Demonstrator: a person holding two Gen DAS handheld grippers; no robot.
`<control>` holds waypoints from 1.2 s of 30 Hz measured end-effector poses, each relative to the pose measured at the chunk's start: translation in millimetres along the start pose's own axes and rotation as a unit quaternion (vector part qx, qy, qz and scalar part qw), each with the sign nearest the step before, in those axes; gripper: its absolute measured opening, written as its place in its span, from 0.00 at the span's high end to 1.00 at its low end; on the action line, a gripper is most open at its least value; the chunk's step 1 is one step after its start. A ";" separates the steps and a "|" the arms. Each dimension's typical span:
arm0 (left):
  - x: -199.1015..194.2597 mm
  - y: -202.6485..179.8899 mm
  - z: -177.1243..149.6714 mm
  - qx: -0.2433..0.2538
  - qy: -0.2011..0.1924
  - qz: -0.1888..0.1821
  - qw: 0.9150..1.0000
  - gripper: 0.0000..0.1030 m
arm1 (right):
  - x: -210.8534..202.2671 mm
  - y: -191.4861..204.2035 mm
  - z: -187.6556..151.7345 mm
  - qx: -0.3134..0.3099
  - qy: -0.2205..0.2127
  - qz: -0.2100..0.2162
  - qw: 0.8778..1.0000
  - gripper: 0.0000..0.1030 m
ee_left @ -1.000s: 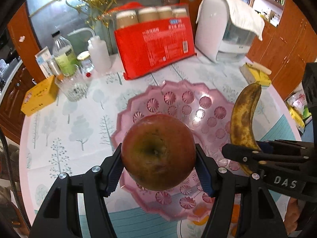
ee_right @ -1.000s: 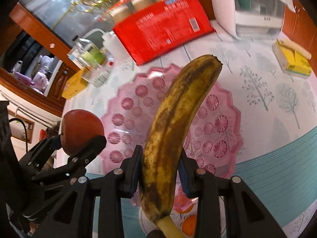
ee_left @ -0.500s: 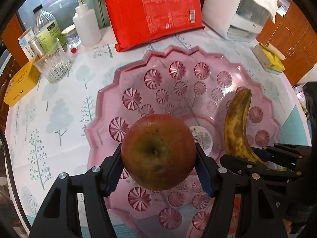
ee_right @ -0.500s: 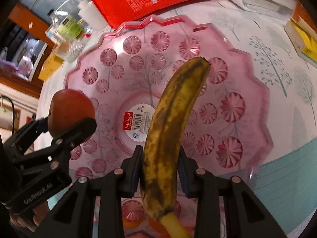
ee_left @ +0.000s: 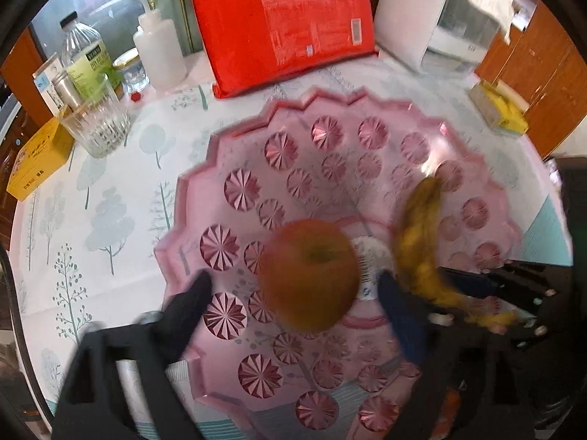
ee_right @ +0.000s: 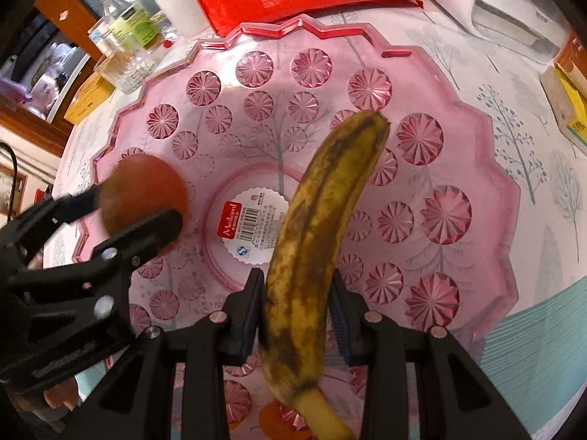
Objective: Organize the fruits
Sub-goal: 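Carry the apple with the left tool while the right tool carries the banana to the pink bowl, then open both tools to release the apple and banana into the pink bowl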
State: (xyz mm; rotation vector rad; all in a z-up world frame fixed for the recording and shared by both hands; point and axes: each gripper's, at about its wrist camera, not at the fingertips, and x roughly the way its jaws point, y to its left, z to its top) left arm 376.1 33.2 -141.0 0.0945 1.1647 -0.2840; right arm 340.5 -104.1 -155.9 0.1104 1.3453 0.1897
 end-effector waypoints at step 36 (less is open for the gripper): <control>-118.5 -17.2 -13.4 0.018 -0.111 0.023 0.993 0.04 | -102.5 6.8 -30.5 0.014 -0.109 -0.038 0.993 0.41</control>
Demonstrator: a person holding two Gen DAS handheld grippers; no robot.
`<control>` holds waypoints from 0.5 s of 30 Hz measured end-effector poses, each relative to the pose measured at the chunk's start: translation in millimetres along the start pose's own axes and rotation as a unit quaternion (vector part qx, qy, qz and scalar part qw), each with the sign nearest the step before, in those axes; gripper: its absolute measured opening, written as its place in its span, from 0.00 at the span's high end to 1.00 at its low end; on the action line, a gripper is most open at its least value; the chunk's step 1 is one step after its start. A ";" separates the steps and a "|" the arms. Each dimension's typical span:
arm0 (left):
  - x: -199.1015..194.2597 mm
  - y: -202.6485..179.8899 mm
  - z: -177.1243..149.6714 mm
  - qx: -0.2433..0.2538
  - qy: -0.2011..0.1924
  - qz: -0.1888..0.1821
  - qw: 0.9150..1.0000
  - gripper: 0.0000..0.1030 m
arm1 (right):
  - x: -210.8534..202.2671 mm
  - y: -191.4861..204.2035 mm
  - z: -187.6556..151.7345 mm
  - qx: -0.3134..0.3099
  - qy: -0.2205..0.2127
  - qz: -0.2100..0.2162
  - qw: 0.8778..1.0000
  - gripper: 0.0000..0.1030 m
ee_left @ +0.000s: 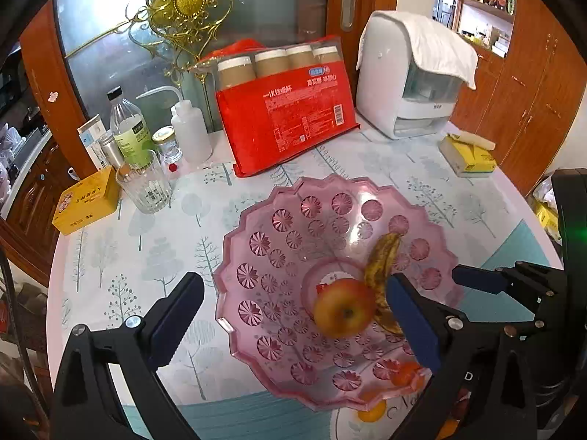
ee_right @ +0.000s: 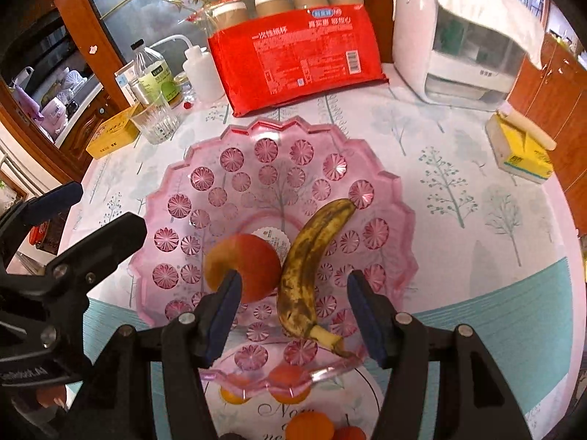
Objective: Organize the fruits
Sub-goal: 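Open both tools to release the apple and banana into the pink bowl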
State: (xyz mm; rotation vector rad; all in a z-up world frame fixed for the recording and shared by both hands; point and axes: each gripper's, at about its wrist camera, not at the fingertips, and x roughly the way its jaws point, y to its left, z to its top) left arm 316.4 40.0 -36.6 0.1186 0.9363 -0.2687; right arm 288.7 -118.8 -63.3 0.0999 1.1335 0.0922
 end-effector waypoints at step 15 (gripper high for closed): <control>-56.8 -23.0 -19.9 0.022 -0.043 0.011 0.999 0.04 | -60.9 6.6 -32.2 -0.006 -0.039 -0.013 0.999 0.41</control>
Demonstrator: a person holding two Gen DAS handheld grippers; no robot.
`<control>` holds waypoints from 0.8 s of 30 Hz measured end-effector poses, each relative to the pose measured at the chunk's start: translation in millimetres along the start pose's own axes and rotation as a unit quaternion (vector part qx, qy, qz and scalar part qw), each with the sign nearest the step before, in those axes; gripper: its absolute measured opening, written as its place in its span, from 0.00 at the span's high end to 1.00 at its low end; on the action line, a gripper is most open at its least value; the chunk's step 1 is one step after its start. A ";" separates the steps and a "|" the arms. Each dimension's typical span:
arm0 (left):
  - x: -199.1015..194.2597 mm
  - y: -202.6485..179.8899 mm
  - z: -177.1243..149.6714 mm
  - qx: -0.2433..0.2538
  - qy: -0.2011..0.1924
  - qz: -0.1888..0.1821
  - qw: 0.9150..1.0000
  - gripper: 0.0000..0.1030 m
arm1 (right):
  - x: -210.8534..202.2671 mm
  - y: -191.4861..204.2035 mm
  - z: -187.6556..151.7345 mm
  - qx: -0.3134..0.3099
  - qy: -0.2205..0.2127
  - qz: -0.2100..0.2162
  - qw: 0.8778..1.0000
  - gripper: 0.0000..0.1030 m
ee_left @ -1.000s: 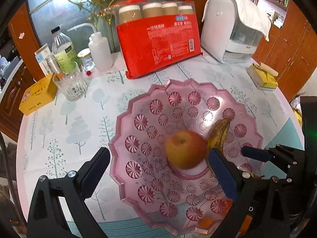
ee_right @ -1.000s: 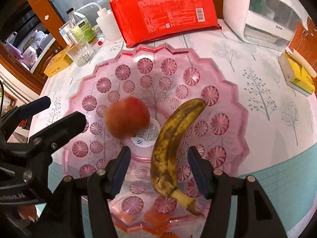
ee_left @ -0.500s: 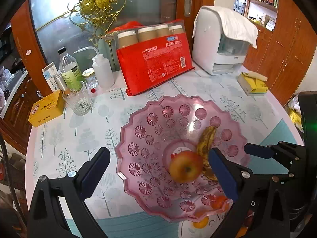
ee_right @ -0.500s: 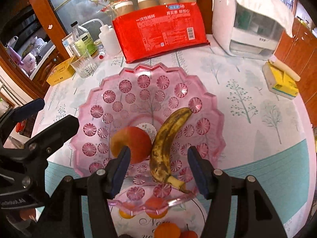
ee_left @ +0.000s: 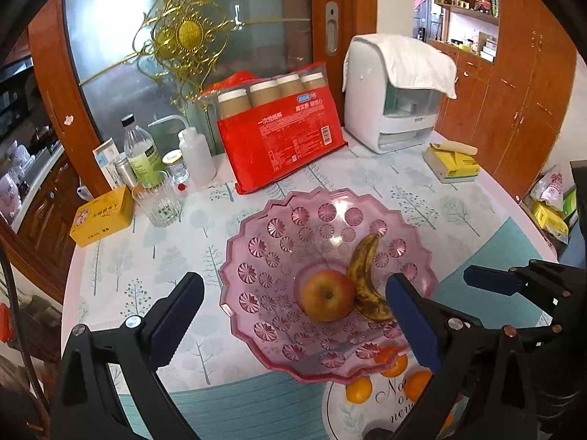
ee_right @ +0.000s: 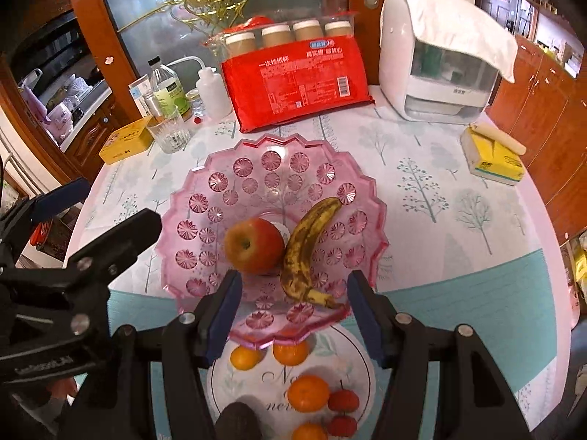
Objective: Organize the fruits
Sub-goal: 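Open both tools to release the apple and banana into the pink bowl, then move both tools back toward the avocado and yellow pear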
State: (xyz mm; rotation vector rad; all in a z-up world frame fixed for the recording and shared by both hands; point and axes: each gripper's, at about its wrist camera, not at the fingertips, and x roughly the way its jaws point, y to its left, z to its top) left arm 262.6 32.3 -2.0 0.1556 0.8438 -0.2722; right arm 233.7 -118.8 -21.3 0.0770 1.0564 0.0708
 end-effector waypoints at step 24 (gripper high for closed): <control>-33.3 -56.9 -96.2 0.053 0.043 -0.082 0.994 0.04 | -69.4 -37.5 -165.2 0.053 -0.002 -0.040 0.998 0.41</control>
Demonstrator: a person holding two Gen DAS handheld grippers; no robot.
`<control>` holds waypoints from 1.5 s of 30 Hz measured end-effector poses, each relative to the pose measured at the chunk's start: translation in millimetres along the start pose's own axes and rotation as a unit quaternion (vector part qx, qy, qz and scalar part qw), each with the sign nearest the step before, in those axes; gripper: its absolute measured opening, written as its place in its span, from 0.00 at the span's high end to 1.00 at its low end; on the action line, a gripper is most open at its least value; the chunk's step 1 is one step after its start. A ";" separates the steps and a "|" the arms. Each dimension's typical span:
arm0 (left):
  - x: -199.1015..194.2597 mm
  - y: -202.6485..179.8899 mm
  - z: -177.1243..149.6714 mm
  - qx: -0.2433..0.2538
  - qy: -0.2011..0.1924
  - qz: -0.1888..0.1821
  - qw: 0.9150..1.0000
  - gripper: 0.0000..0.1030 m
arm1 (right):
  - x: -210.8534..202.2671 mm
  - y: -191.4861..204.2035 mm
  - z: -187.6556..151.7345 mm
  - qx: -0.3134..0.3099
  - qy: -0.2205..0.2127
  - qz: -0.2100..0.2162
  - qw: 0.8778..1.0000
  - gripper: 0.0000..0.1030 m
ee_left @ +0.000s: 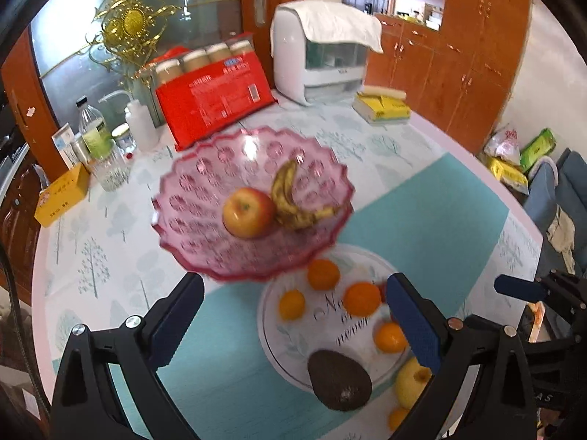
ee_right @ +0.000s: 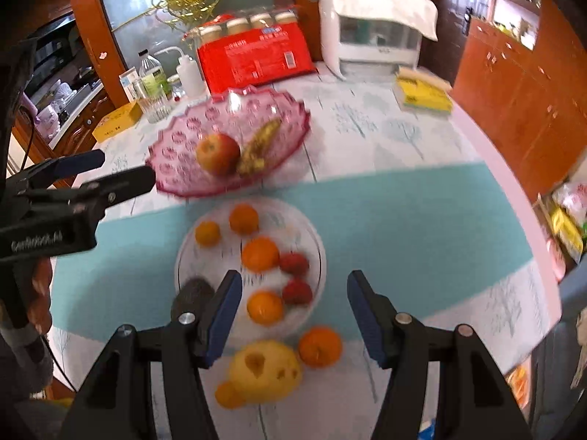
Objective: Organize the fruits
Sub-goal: 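Move both tools back toward the avocado and yellow pear, then grasp the dark avocado with the left tool while the right tool grasps the yellow pear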
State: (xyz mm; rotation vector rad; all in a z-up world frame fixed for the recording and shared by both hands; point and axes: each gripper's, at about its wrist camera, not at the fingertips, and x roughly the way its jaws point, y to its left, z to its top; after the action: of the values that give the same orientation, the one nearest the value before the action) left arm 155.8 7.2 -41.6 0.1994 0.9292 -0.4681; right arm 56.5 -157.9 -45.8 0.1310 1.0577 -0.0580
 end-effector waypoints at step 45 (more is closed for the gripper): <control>96.7 -43.0 -101.8 -0.005 0.158 -0.009 0.987 0.20 | 54.3 21.5 -105.3 0.027 0.028 0.038 0.998 0.38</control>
State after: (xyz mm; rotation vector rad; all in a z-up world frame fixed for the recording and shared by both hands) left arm 111.1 -23.0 -178.2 0.2615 1.2449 -0.4548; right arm -5.5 -121.5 -142.3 0.2233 1.1074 -0.0144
